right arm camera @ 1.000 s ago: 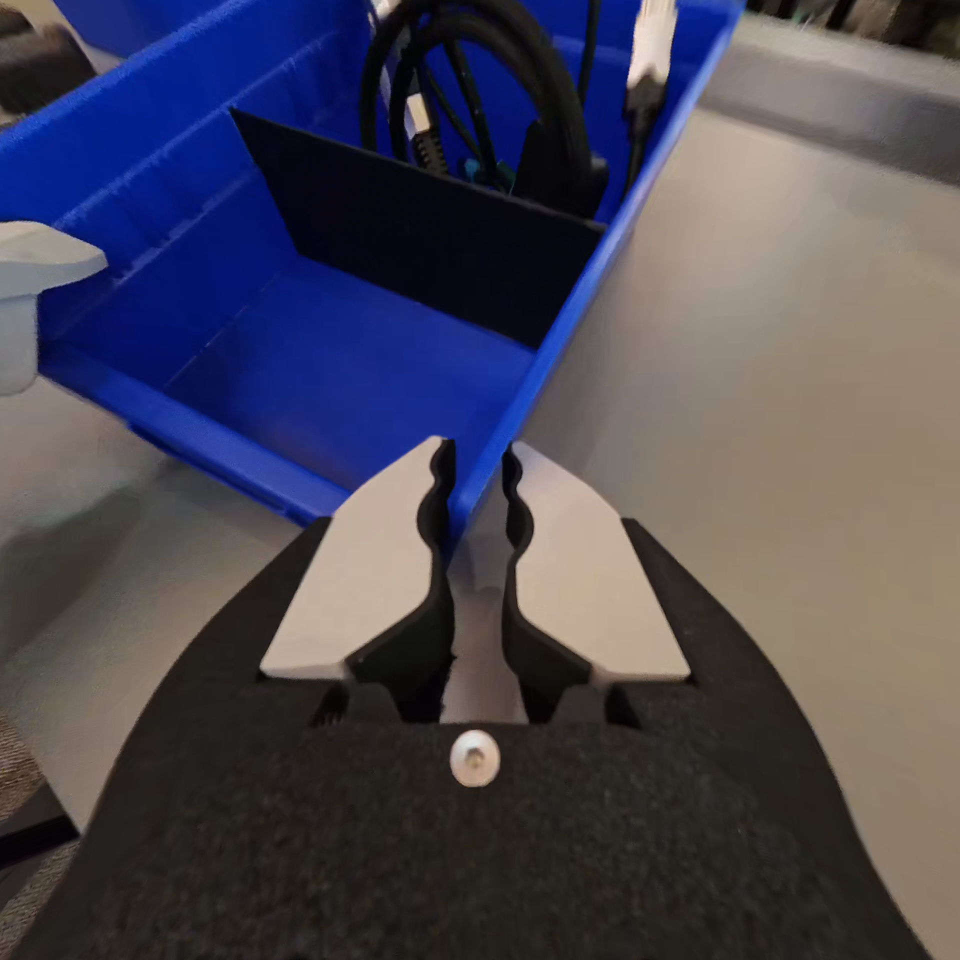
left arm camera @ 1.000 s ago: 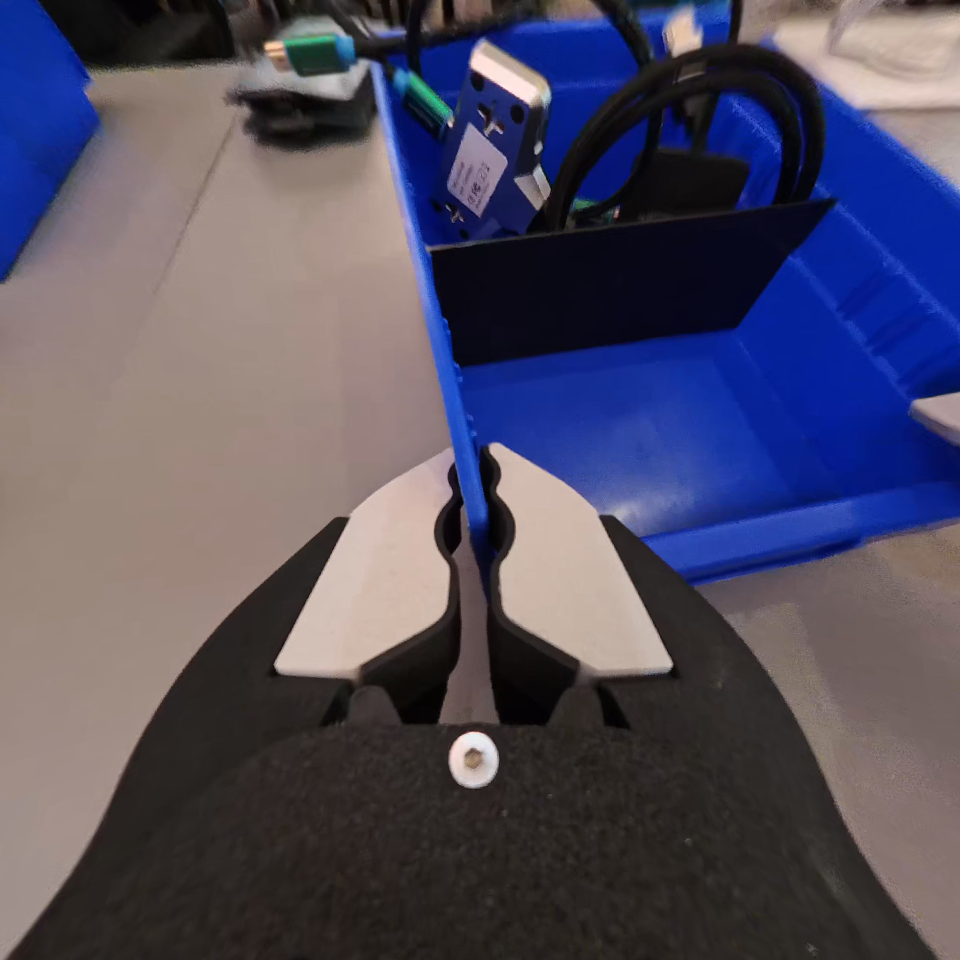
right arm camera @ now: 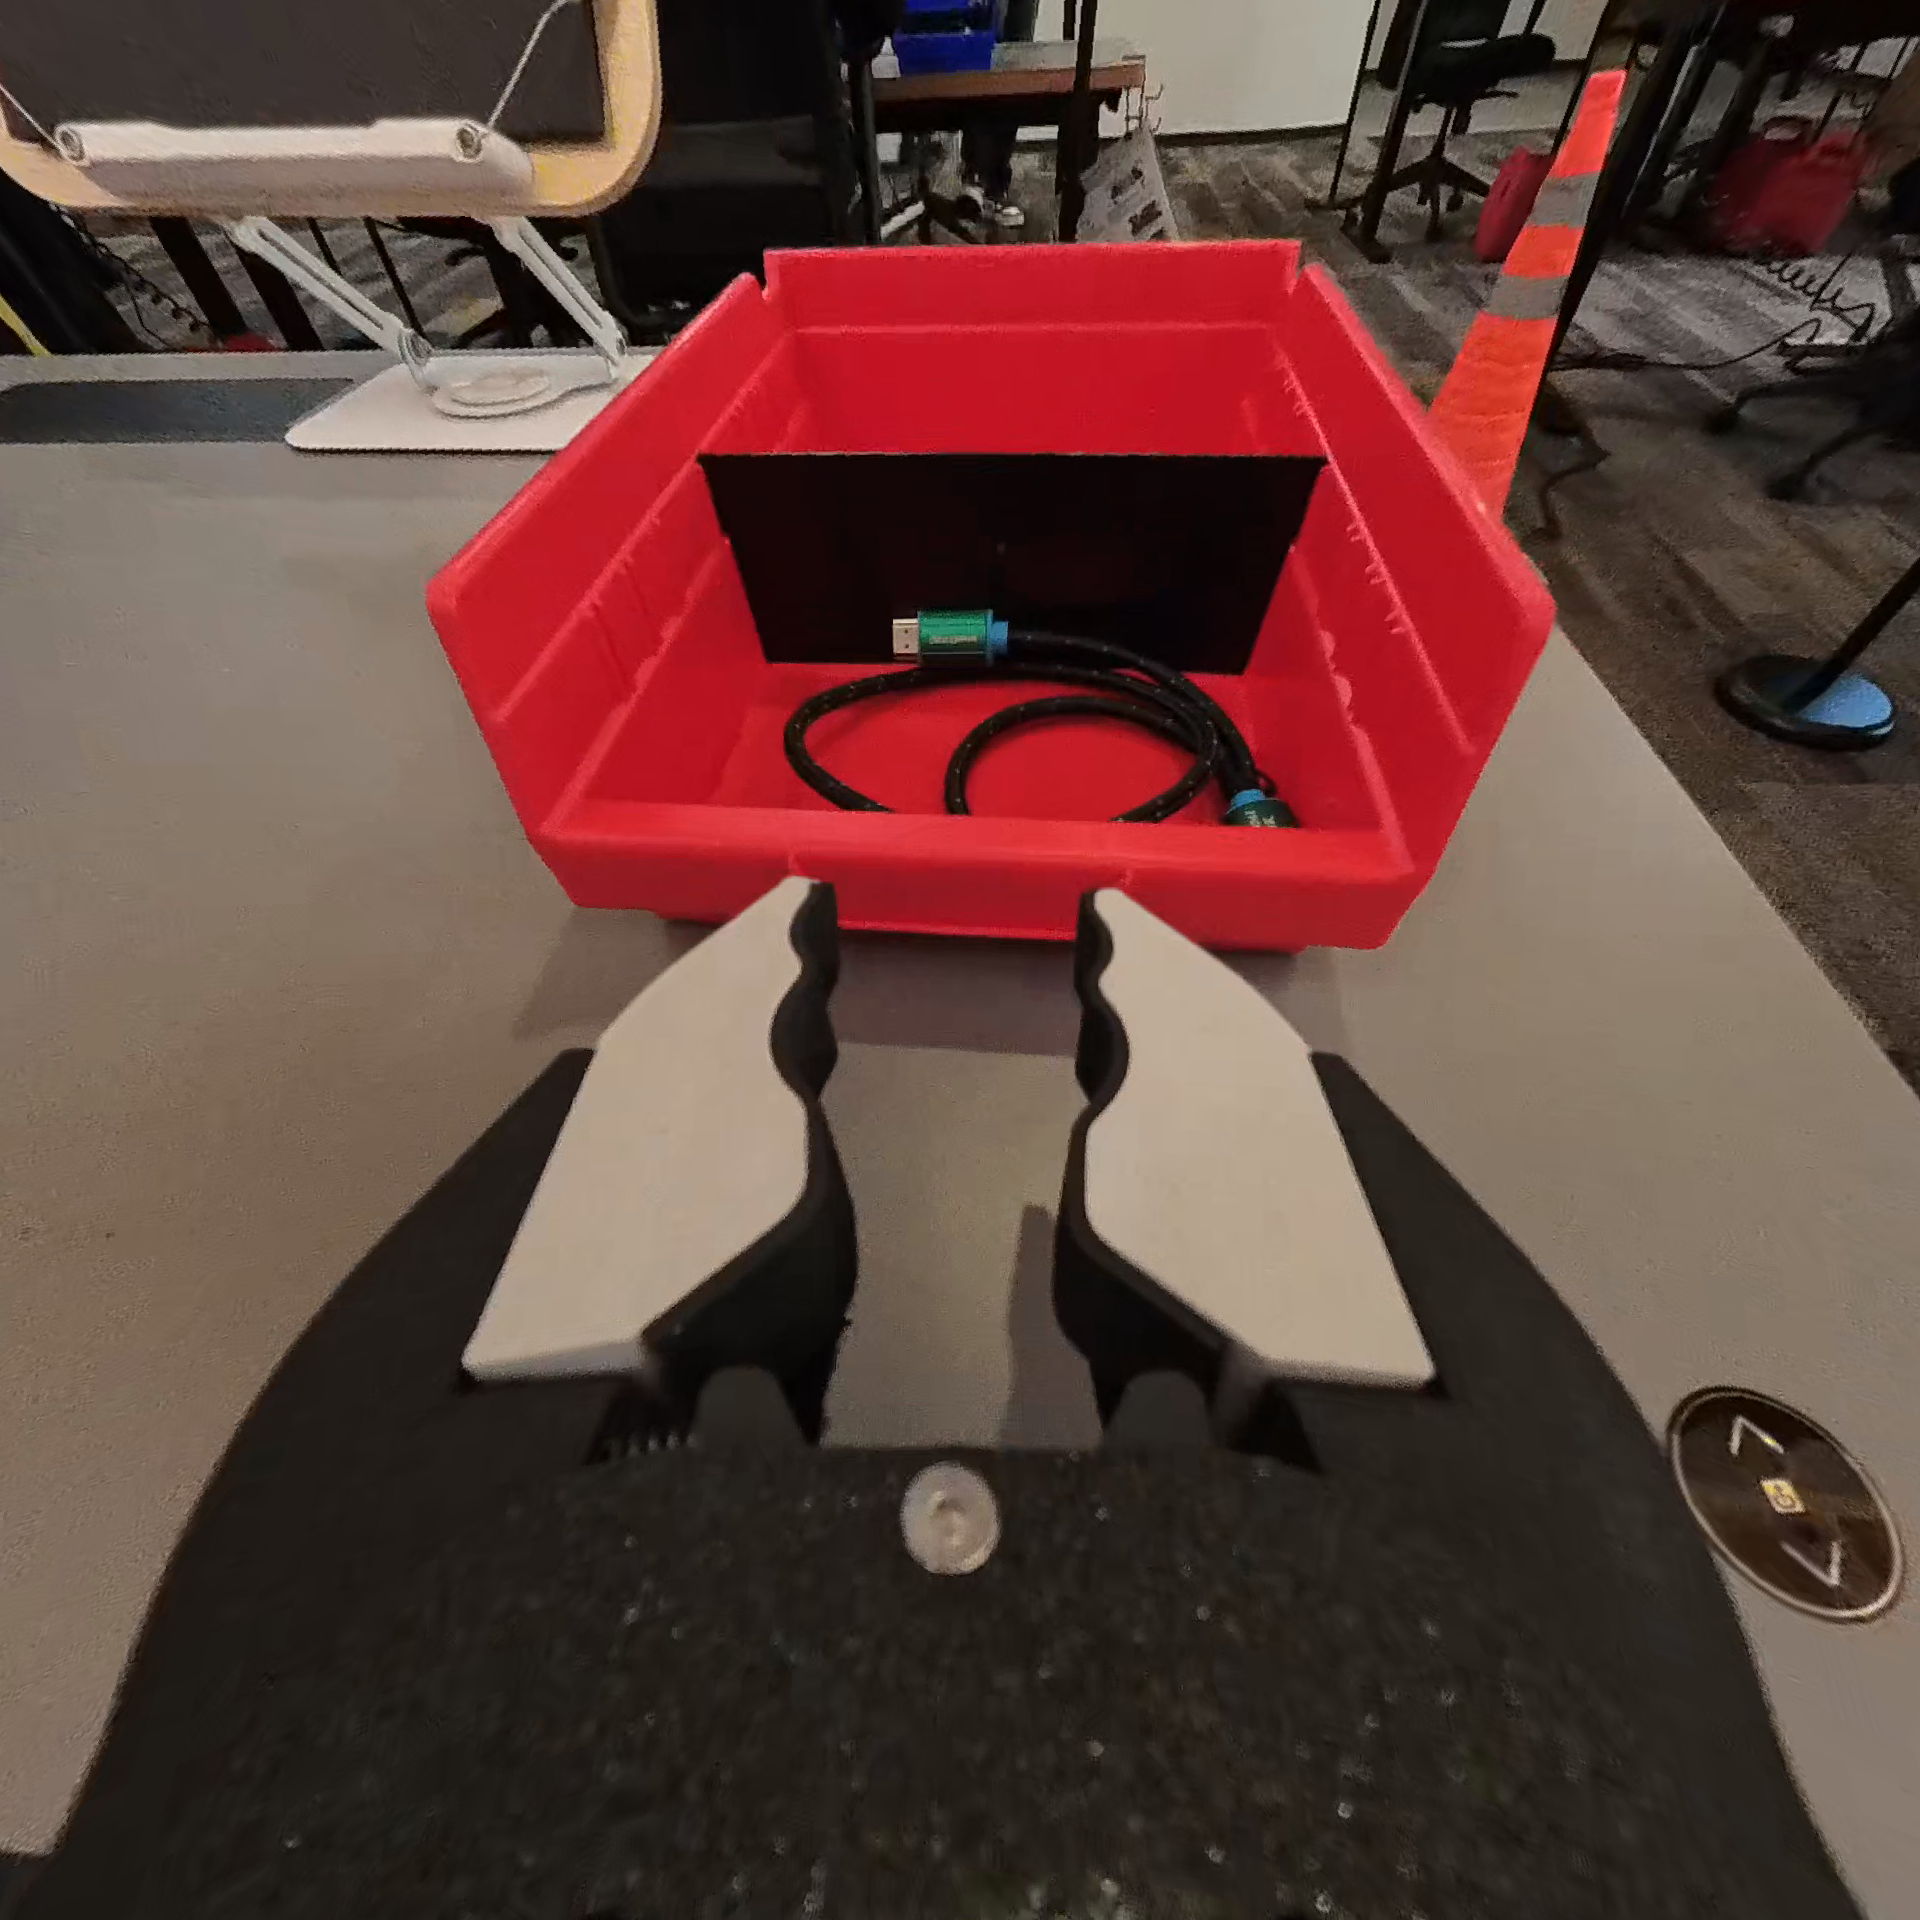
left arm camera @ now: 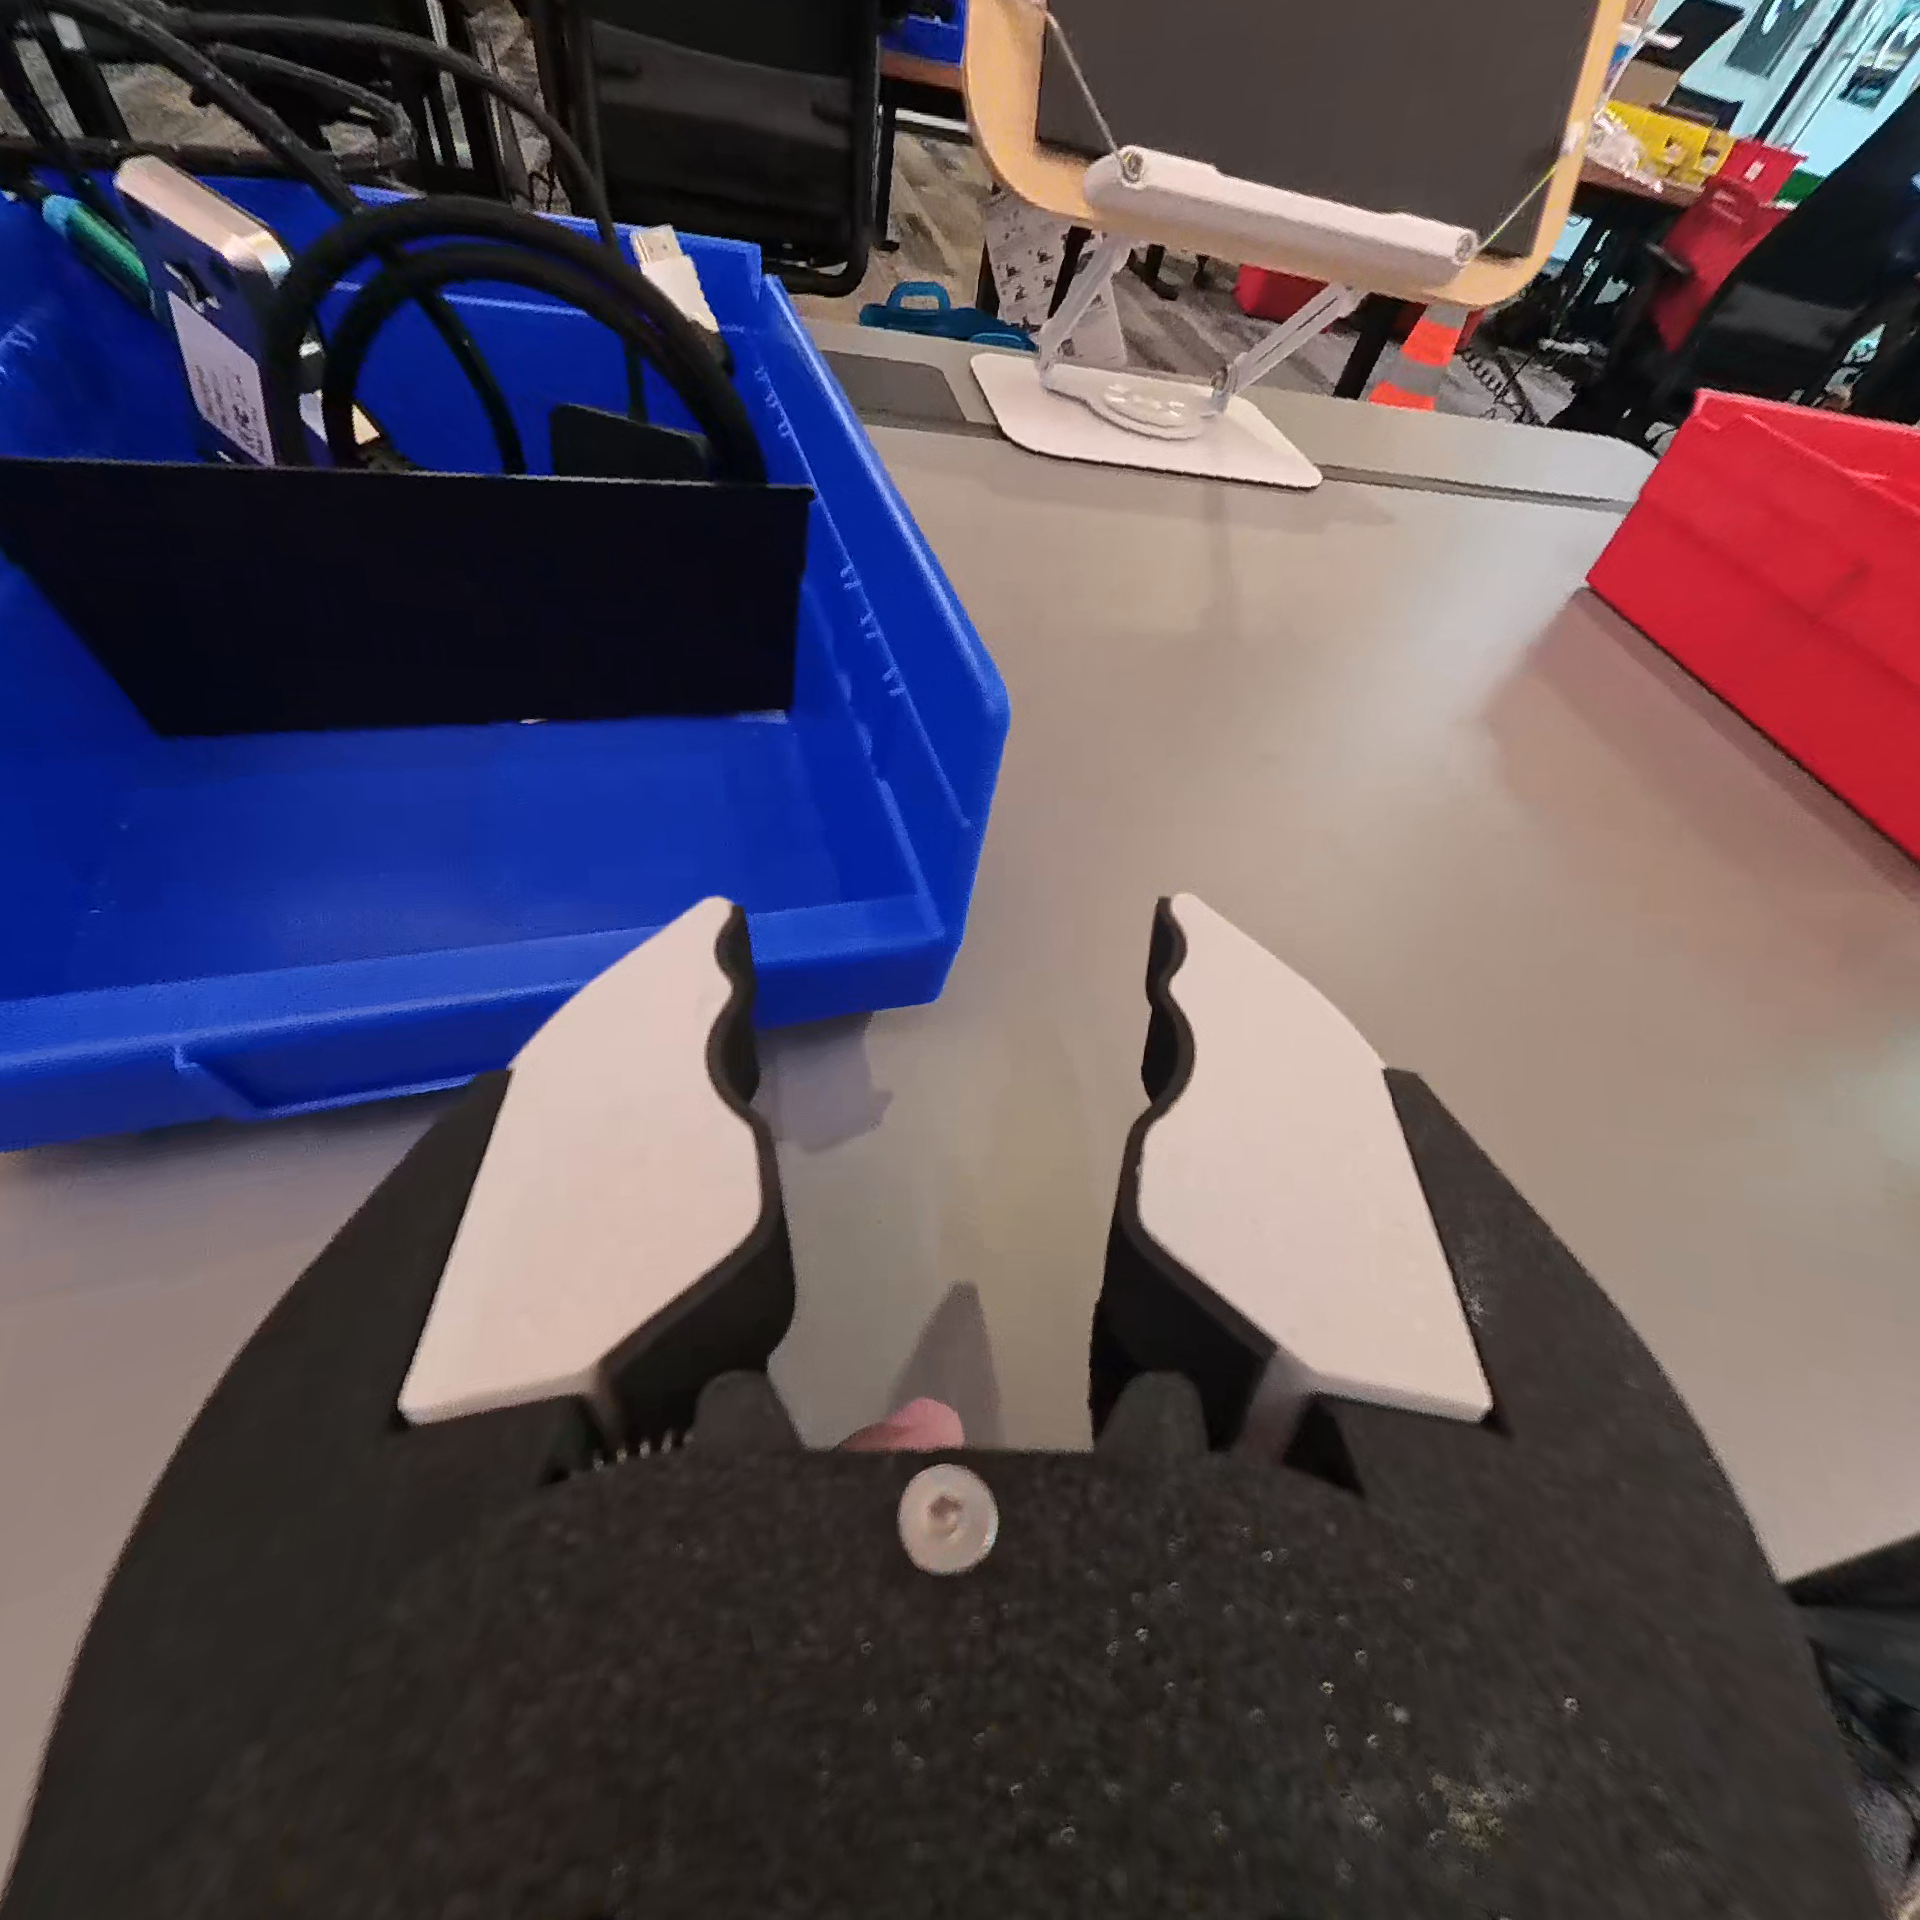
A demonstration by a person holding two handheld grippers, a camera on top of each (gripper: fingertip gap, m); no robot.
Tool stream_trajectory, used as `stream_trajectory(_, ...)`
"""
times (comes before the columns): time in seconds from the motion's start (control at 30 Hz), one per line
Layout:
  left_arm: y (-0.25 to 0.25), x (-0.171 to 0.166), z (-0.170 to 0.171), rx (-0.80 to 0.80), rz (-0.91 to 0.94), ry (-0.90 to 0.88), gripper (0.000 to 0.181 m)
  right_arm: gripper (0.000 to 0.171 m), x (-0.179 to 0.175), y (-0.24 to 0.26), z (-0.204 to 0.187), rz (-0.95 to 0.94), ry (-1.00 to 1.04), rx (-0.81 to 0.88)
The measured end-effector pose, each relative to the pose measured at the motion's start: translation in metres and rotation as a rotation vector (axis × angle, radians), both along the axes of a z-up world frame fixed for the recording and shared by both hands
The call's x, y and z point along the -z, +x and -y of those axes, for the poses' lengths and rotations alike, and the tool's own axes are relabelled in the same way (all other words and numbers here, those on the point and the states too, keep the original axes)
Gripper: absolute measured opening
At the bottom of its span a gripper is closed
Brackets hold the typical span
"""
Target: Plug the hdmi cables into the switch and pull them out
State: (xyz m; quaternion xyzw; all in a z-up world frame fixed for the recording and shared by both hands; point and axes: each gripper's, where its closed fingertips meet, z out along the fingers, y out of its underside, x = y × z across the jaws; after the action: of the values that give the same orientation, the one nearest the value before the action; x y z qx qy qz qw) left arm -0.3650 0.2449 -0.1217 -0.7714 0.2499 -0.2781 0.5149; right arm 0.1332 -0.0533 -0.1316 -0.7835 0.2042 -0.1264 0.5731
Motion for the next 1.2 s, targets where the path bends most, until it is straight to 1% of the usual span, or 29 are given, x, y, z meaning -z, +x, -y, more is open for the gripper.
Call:
stream_trajectory(0.13, -0.001, 0.005, -0.001, -0.013, 0.004, -0.018, 0.068, 0.043, 0.003, -0.003, -0.005, -0.005, -0.019, -0.031)
stream_trajectory(0.23, -0.001, 0.004, -0.002, -0.009, -0.030, 0.021, 0.063, 0.043, 0.002, -0.006, -0.006, 0.007, -0.027, -0.036)
stream_trajectory(0.33, 0.003, -0.005, -0.005, 0.023, -0.057, 0.059, 0.064, 0.042, 0.000, -0.010, -0.010, 0.018, -0.035, -0.044)
stream_trajectory(0.4, 0.011, -0.026, -0.008, 0.123, -0.059, 0.118, 0.065, 0.041, -0.003, -0.011, -0.011, 0.033, -0.044, -0.045)
stream_trajectory(0.47, 0.021, -0.052, -0.015, 0.305, -0.105, 0.167, 0.060, 0.041, -0.008, -0.013, -0.013, 0.060, -0.053, -0.053)
stream_trajectory(0.5, 0.025, -0.063, -0.023, 0.397, -0.160, 0.171, 0.060, 0.040, -0.010, -0.014, -0.014, 0.078, -0.057, -0.060)
stream_trajectory(0.57, 0.027, -0.088, -0.055, 0.498, -0.324, 0.198, 0.061, 0.040, -0.015, -0.016, -0.019, 0.116, -0.069, -0.077)
stream_trajectory(0.63, 0.034, -0.109, -0.093, 0.588, -0.487, 0.276, 0.051, 0.040, -0.018, -0.019, -0.025, 0.144, -0.085, -0.097)
stream_trajectory(0.67, 0.038, -0.107, -0.111, 0.643, -0.598, 0.268, 0.049, 0.040, -0.020, -0.020, -0.027, 0.154, -0.091, -0.103)
stream_trajectory(0.77, 0.040, -0.082, -0.167, 0.746, -1.012, 0.160, 0.054, 0.040, -0.027, -0.028, -0.033, 0.174, -0.091, -0.125)
stream_trajectory(0.83, 0.045, -0.067, -0.196, 0.797, -1.215, 0.140, 0.053, 0.039, -0.032, -0.037, -0.036, 0.175, -0.075, -0.145)
stream_trajectory(0.87, 0.048, -0.060, -0.207, 0.824, -1.285, 0.130, 0.053, 0.038, -0.035, -0.042, -0.039, 0.171, -0.065, -0.156)
stream_trajectory(0.97, 0.055, -0.034, -0.224, 0.913, -1.403, 0.044, 0.046, 0.038, -0.042, -0.063, -0.050, 0.150, -0.032, -0.214)
stream_trajectory(1.0, 0.054, -0.025, -0.229, 0.929, -1.452, 0.030, 0.038, 0.038, -0.043, -0.070, -0.054, 0.150, -0.030, -0.237)
stream_trajectory(1.07, 0.047, -0.013, -0.235, 0.966, -1.554, 0.012, 0.010, 0.037, -0.043, -0.083, -0.063, 0.168, -0.043, -0.280)
stream_trajectory(1.1, 0.044, -0.010, -0.233, 0.984, -1.574, 0.000, 0.004, 0.037, -0.043, -0.088, -0.068, 0.181, -0.054, -0.299)
stream_trajectory(1.2, 0.043, -0.024, -0.231, 0.977, -1.539, 0.037, 0.003, 0.034, -0.042, -0.107, -0.087, 0.205, -0.077, -0.377)
